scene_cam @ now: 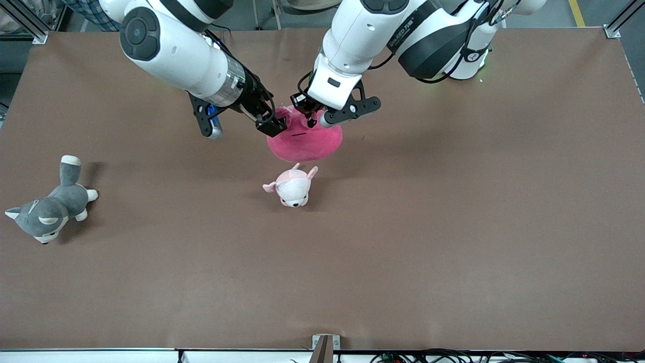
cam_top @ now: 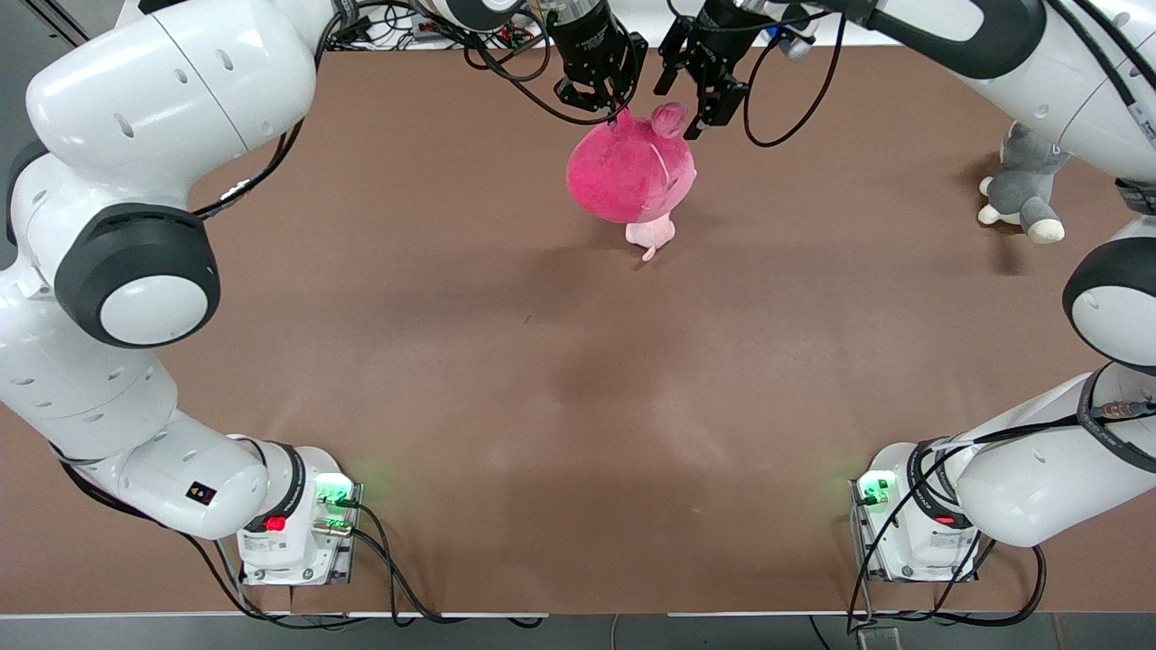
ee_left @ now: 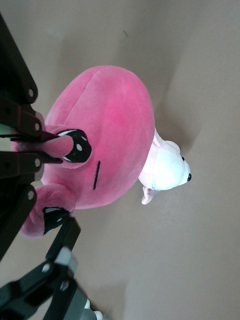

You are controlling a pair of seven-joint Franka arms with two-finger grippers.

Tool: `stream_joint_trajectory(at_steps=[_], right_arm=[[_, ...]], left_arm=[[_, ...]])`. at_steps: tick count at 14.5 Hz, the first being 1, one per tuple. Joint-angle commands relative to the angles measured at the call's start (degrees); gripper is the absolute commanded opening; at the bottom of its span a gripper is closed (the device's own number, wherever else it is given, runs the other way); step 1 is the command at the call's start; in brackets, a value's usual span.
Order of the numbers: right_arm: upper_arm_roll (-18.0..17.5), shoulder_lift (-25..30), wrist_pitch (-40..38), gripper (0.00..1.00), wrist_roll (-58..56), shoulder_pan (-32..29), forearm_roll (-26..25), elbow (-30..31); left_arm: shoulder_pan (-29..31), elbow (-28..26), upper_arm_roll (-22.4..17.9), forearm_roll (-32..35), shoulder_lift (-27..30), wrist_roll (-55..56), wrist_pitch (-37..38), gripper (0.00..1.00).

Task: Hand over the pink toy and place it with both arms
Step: 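Grasp the pink plush with the right gripper beside the left gripper, then open the left gripper and carry the plush away with the right gripper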

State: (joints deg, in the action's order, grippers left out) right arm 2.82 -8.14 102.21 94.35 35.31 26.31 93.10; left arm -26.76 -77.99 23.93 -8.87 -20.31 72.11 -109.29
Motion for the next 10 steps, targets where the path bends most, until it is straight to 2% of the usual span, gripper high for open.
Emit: stream_joint_trajectory(at_steps=[1,3,5,6,8,10], right_arm=[[0.3,0.4,2.0,0.83,0.3,0.7,-0.3,1.8],[0.3,0.1,2.1,0.66,0.2,1.2,-0.3,1.9],[0.3,0.3,2.1,0.31,0.3,1.1,-0.2,1.8],[0.3,0.3,2.0,0.19,0.3,1.1,-0.2,1.8],[0.3,0.3,2.2,0.03,0.3,1.1,-0.2,1.7],[0.3,0.3,2.2,0.01,0.3,1.0,-0.2,1.6]], left_arm=[[-0.6,1.4,-0.3,0.0,-0.1,0.9,0.2,0.01],[-0.5,1.4,-0.3,0.0,0.0,0.9,0.3,0.01],[-0.5,1.4,-0.4,0.0,0.2,0.9,0.3,0.01],[-0.5,1.4,-0.4,0.0,0.3,0.9,0.3,0.01],[-0.5,1.4,-0.4,0.0,0.3,0.9,0.3,0.01],[-0.5,1.4,-0.4,0.0,0.3,0.9,0.3,0.01]])
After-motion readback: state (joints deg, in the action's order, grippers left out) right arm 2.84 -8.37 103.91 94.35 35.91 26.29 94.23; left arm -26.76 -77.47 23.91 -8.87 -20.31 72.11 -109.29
